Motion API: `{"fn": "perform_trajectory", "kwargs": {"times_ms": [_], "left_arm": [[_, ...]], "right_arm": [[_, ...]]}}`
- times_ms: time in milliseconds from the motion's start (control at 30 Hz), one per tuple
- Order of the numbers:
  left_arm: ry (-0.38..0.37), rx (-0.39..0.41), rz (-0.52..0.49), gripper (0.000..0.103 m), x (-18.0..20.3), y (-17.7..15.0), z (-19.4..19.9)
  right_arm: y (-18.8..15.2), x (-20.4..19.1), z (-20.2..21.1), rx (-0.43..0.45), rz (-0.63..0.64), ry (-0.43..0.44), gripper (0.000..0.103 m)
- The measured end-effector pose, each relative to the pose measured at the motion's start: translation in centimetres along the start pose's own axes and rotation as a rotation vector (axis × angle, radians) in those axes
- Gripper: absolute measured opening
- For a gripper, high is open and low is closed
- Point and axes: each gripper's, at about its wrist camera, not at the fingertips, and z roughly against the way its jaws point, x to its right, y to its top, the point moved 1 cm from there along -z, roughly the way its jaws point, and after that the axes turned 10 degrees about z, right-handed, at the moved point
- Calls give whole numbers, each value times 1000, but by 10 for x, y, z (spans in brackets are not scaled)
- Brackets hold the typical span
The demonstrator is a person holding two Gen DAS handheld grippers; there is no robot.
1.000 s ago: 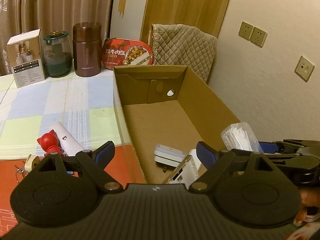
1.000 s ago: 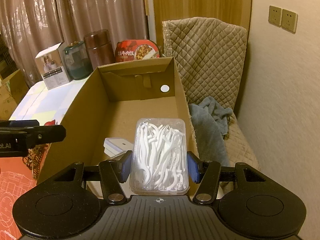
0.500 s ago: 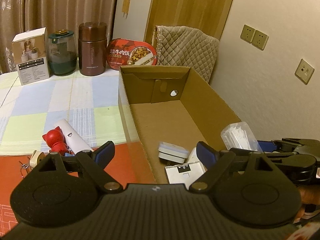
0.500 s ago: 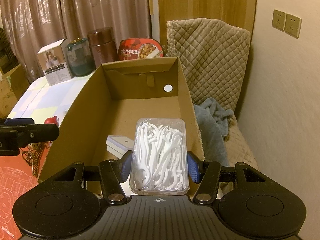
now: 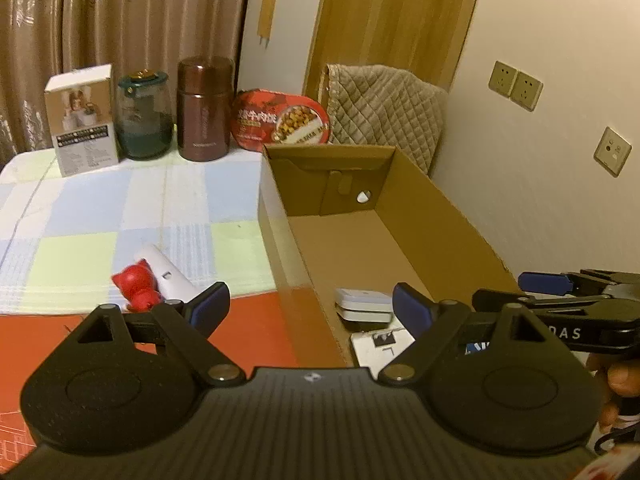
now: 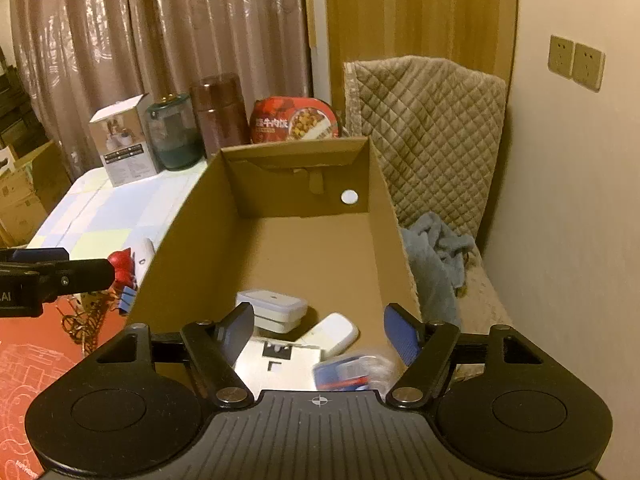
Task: Organize rigid objects
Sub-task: 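Lower the floss box and gold plate into the box and open both tools, then move both tools back toward the remaining items on the mat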
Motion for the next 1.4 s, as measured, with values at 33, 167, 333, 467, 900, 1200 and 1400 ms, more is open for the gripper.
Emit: {"fn": "perform_trajectory", "kwargs": {"times_ms": [33, 167, 333, 467, 900, 1200, 1400], "left_arm": [[3, 6, 0, 86, -2, 1, 3], [10, 28, 4, 86, -11, 5, 16], [23, 57, 1, 86, -24, 9, 38], [37, 86, -2, 86, -35, 12, 57], [104, 165, -5, 86, -87, 16, 114], [196, 166, 11, 87, -142, 7, 133], [254, 141, 22, 87, -176, -6, 130]], "right_arm": [[2, -3, 3, 4, 4, 1, 70], [7, -17, 14, 18, 24, 7, 70], [16, -37, 29, 47, 48, 23, 70], [22, -55, 40, 64, 78, 30, 71], [36, -112, 59, 109, 136, 95, 72], [46, -149, 57, 144, 140, 161, 73], [42, -173, 42, 154, 133, 199, 73]]}}
